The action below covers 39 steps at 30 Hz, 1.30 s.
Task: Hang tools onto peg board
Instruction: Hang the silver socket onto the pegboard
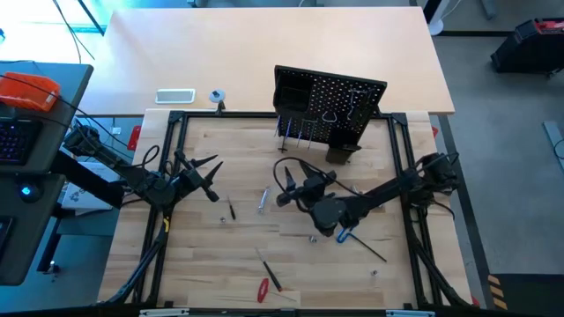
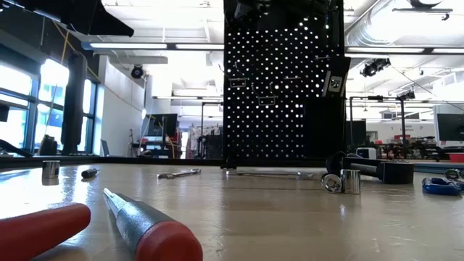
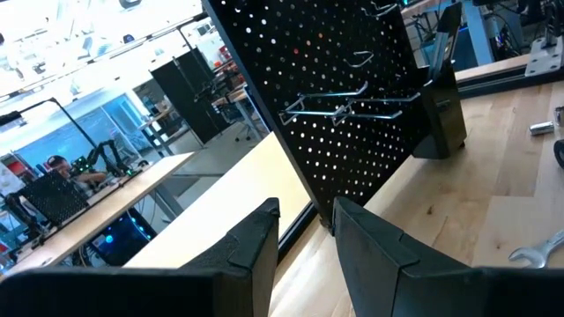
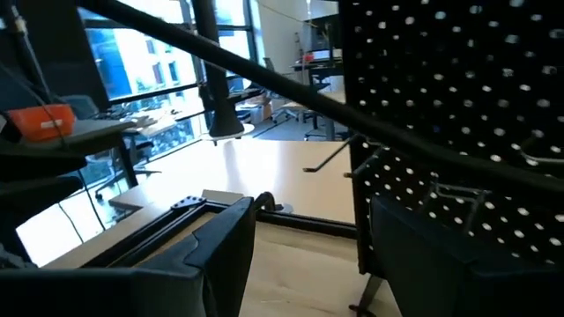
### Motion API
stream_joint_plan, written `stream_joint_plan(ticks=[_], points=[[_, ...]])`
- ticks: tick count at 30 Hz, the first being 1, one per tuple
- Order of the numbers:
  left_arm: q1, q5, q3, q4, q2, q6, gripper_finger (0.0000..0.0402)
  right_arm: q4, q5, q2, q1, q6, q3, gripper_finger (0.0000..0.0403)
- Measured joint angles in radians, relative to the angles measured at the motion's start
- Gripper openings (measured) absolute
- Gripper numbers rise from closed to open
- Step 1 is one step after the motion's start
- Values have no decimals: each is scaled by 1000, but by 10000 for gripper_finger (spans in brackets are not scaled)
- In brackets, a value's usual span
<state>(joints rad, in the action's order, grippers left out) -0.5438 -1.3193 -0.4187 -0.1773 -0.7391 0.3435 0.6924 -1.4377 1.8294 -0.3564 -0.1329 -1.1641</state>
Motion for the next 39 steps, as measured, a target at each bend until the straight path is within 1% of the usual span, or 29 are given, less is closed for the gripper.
stream_joint_plan(ticks=[6, 11, 30, 39], points=[[0, 0, 0, 0, 0, 0, 105, 0, -74, 0, -15, -53, 0, 220], [0, 0, 0, 0, 0, 0, 105, 3, -75, 0, -18, -78, 0, 220], [0, 0, 0, 0, 0, 0, 105, 33, -76, 0, -17, -69, 0, 220], [0, 0, 0, 0, 0, 0, 105, 33, -73, 0, -17, -16, 0, 220]])
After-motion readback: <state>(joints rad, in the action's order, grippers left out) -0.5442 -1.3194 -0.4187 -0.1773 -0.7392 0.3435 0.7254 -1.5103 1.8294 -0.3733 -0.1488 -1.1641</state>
